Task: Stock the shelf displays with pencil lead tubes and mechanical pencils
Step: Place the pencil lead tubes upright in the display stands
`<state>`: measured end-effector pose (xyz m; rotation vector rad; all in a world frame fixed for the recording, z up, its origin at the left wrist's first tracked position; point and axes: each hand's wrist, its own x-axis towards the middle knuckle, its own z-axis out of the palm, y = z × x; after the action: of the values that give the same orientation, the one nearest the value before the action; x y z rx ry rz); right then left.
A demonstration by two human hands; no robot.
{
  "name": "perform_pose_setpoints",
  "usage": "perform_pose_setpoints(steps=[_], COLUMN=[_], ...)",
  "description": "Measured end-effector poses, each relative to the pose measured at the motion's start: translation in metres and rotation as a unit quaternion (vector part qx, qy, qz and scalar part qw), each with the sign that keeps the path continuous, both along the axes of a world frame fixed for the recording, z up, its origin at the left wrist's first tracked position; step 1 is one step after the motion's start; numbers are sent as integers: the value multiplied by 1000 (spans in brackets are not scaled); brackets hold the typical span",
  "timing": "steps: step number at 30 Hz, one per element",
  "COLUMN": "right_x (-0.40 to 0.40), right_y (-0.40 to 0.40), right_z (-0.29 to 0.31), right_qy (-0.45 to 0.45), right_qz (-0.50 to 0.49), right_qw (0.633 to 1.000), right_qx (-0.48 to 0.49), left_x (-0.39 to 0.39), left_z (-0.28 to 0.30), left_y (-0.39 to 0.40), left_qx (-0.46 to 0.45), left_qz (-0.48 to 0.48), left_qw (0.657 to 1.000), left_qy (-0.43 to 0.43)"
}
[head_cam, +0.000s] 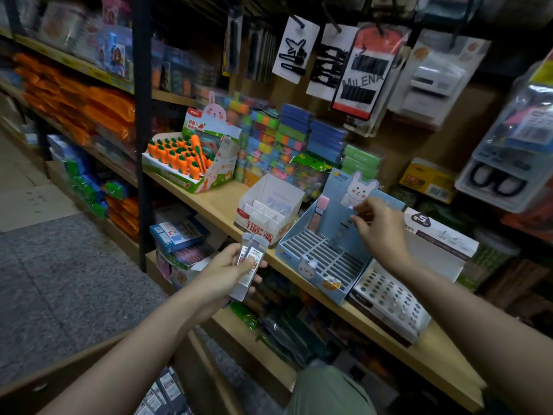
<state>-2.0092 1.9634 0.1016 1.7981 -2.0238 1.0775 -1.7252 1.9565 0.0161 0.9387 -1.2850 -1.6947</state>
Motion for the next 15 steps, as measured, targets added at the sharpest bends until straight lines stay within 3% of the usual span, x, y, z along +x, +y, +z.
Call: perform_pose_setpoints(steps=[9,15], right_x=[2,1], right_y=[-17,-25], right_z=[-1,-8], right_qy=[22,-33], right_qz=[-10,-64], right_qw=[1000,997], right_qx=[7,26], left_x=[6,3], left_z=[-8,-12], left_y=[-3,-2], left_qx=[-23,-37], left_qz=[2,-25], left_qw=[1000,998], left_qy=[-17,-33])
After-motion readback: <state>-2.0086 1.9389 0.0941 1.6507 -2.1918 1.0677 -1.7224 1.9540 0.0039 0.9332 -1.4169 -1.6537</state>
